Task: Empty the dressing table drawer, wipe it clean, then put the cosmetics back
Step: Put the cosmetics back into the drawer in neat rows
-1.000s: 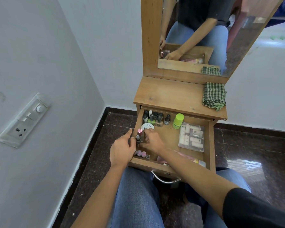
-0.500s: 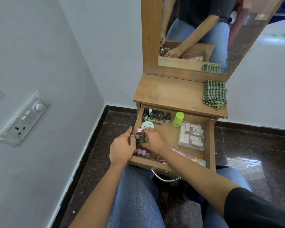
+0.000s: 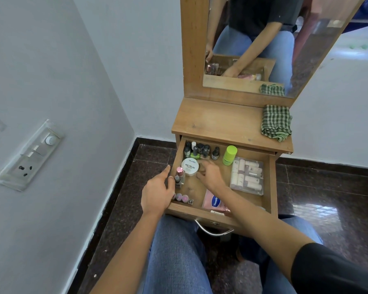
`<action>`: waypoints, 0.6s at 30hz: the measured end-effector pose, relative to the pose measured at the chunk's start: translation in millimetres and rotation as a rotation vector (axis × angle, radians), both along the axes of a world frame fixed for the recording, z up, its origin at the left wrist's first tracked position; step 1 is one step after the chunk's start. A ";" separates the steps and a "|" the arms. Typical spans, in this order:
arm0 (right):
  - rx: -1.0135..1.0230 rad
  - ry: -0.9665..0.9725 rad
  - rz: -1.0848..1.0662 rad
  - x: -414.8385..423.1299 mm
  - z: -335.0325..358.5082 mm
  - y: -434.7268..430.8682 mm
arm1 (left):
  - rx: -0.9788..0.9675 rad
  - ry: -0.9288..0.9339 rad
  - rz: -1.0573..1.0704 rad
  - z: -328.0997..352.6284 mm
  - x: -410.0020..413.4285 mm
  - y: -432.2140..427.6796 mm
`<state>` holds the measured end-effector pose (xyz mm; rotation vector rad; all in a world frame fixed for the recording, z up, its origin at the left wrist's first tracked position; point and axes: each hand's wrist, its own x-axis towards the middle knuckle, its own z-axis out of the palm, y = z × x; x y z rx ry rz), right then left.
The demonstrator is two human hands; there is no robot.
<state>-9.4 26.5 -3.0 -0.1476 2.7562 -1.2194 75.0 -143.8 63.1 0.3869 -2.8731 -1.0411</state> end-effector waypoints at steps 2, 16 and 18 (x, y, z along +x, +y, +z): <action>-0.019 0.003 -0.018 -0.9 -0.4 -4.0 | 0.002 0.002 -0.001 -0.3 -0.4 -0.3; -0.058 -0.017 -0.068 -2.5 -6.1 -6.2 | 0.002 -0.005 0.015 -1.8 -0.2 -0.5; -0.049 -0.019 -0.063 -1.4 -4.2 -4.7 | -0.001 -0.007 0.013 -2.7 -0.4 -0.7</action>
